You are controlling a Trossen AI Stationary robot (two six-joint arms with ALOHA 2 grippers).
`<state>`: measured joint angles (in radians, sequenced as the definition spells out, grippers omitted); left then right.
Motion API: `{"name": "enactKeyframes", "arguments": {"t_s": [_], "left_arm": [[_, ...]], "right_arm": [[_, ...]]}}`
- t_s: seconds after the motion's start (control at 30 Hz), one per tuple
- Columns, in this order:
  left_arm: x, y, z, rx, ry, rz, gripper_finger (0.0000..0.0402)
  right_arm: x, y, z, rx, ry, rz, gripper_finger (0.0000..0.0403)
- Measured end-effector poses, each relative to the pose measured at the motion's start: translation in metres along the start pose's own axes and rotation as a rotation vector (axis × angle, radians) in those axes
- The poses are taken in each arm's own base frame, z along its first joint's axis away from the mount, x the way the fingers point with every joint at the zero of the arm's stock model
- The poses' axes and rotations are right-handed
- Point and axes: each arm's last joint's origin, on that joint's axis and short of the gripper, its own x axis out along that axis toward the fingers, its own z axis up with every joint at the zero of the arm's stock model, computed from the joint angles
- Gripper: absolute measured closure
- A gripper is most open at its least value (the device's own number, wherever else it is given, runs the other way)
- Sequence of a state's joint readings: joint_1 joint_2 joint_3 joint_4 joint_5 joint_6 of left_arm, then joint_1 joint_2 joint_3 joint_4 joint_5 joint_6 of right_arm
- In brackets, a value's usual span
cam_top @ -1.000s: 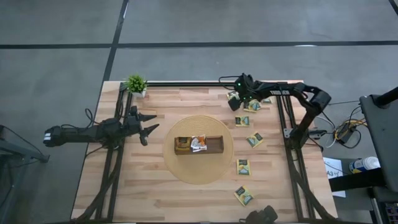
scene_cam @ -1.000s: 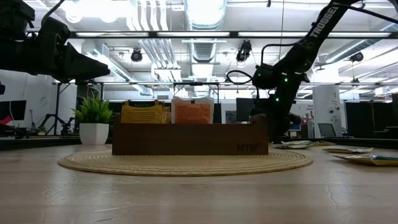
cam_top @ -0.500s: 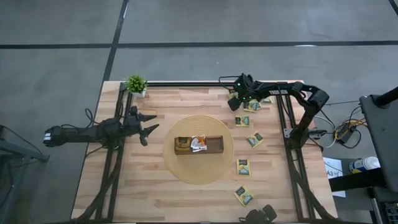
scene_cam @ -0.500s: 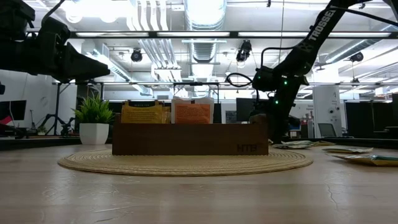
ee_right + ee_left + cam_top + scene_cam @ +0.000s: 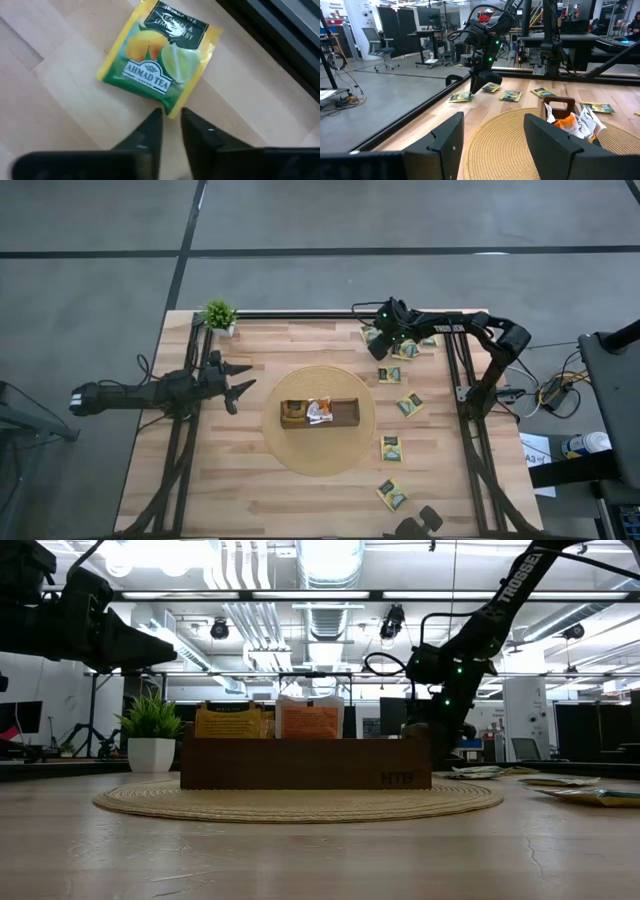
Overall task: Pick & Place Tea
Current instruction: Put the lemon tea sachet into the right section of the wooden organizer
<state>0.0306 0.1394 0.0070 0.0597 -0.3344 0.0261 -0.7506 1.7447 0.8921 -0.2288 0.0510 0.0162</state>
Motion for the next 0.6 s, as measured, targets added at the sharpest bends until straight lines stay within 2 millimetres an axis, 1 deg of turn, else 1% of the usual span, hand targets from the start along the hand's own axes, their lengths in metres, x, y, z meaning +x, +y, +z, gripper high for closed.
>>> {"name": "enactKeyframes", "arguments": {"t_s": [0.07, 0.1, 0.27, 0.6], "left_arm": [[0.000, 0.000, 0.000, 0.000, 0.000, 0.000, 0.0199], [0.000, 0.000, 0.000, 0.000, 0.000, 0.000, 0.0199], [0.000, 0.000, 0.000, 0.000, 0.000, 0.000, 0.0199], [0.000, 0.000, 0.000, 0.000, 0.000, -0.001, 0.0199]], "right_arm": [[0.000, 0.000, 0.000, 0.000, 0.000, 0.000, 0.0379], [0.000, 0.000, 0.000, -0.001, 0.000, 0.000, 0.0386], [0.000, 0.002, -0.001, 0.000, 0.002, 0.003, 0.0394], [0.000, 0.012, -0.008, -0.029, 0.042, 0.017, 0.0394]]}}
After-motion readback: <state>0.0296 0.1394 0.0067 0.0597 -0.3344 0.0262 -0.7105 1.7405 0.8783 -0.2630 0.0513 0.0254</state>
